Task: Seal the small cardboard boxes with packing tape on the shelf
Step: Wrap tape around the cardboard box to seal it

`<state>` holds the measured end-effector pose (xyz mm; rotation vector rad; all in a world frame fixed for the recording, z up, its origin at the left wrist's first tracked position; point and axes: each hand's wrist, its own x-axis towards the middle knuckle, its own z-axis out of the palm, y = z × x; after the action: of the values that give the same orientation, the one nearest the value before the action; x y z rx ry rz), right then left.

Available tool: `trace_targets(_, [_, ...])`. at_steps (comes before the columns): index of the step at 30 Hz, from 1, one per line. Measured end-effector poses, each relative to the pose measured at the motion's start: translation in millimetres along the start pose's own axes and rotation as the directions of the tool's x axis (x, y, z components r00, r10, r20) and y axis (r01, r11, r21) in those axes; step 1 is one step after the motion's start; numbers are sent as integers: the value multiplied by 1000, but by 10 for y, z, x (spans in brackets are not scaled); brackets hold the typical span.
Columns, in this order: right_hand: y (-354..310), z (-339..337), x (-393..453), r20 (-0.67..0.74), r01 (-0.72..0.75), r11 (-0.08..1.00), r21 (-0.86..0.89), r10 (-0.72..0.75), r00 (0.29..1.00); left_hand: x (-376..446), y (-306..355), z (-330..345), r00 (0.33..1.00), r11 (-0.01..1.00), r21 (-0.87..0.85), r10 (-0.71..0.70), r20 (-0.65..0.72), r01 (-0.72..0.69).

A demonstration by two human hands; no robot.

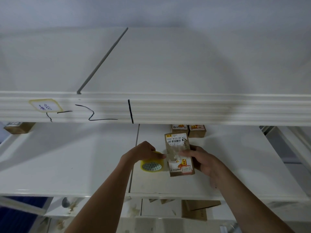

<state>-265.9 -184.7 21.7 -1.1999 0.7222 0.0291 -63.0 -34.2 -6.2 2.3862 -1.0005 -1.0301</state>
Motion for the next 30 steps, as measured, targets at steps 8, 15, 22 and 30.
trace_targets(8, [95, -16, 22, 29, -19, 986, 165, 14, 999, -64, 44, -31, 997, 995, -90, 53, 57, -48])
trace_targets(15, [65, 74, 38, -85, -15, 995, -101, 6, 996, -60, 72, 46, 997, 998, -32, 64, 48, -62])
trace_targets(22, [100, 245, 124, -168, -88, 913, -398, 22, 986, -35, 197, 91, 997, 990, 121, 75, 2, -75])
trace_targets(30, [36, 124, 74, -227, -103, 937, -333, 26, 973, -74, 82, 38, 996, 994, -72, 90, 28, -88])
